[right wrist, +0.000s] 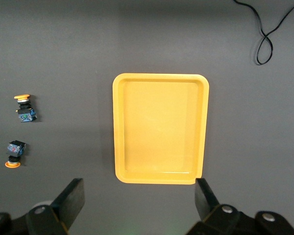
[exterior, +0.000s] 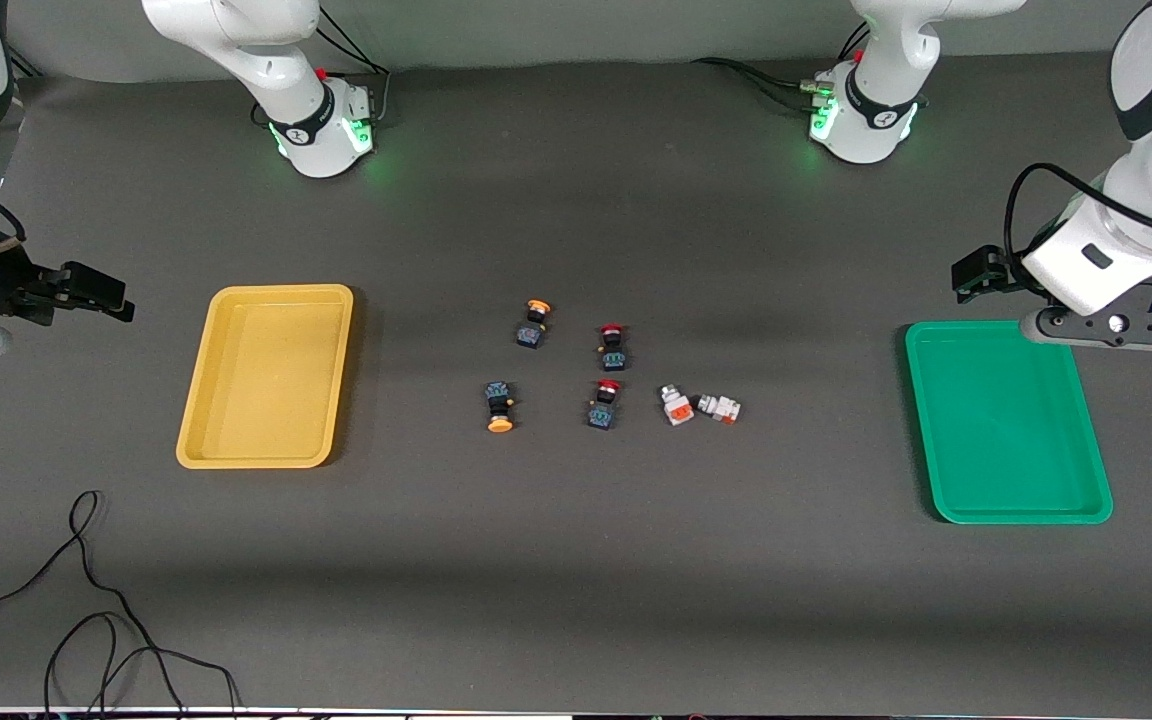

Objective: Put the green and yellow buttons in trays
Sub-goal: 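Move both grippers from beside the trays toward the button cluster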

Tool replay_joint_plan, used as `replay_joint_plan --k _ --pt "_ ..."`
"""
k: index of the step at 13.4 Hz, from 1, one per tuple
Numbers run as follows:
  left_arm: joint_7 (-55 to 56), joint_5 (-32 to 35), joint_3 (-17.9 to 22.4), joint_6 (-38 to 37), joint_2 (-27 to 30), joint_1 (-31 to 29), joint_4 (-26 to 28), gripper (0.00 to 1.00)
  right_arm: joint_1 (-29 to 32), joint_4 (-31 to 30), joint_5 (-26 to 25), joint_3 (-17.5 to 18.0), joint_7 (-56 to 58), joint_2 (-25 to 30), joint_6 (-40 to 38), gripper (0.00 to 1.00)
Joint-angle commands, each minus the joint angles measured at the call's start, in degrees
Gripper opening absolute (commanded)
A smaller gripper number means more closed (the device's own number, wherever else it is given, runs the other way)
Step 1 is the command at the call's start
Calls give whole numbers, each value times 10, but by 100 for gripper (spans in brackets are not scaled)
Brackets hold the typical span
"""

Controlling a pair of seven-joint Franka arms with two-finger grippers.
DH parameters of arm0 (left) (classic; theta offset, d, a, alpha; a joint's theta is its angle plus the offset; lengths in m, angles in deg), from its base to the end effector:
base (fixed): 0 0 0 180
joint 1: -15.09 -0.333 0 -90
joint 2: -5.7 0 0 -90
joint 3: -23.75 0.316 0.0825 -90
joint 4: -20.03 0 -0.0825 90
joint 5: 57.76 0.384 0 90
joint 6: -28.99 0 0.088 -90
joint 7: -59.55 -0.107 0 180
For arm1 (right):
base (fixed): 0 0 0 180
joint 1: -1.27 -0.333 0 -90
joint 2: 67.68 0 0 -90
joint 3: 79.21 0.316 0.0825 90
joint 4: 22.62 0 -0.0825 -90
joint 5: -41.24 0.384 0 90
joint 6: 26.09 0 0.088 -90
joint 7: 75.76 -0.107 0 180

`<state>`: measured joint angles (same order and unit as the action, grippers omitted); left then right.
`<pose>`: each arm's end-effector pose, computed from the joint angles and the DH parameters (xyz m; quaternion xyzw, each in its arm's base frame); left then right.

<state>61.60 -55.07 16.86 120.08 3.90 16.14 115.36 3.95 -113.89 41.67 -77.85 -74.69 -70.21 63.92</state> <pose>0.5553 -0.0715 0.5650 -0.9970 0.0530 0.0505 0.0260 0.5656 -0.0125 0.5893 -0.9994 0.0023 0.0330 0.0050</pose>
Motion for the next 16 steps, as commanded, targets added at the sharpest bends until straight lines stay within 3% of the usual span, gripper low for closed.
replay_joint_plan --k 1,8,10,13,16 --pt "-1 -1 0 -14 -7 0 -16 100 -2 8 -11 2 3 -5 -4 100" --pt "78 -8 -3 -30 -6 4 -18 100 -52 5 -7 3 -49 0 -10 99" --pt "143 -10 -5 -30 -6 8 -18 100 -72 4 -5 3 -76 -1 -10 100" --pt "299 -75 -13 -22 -18 19 -18 100 -108 1 -1 4 -127 -3 -8 100" --pt "412 -78 -46 9 -46 40 -18 100 -152 -13 18 3 -182 -3 8 100"
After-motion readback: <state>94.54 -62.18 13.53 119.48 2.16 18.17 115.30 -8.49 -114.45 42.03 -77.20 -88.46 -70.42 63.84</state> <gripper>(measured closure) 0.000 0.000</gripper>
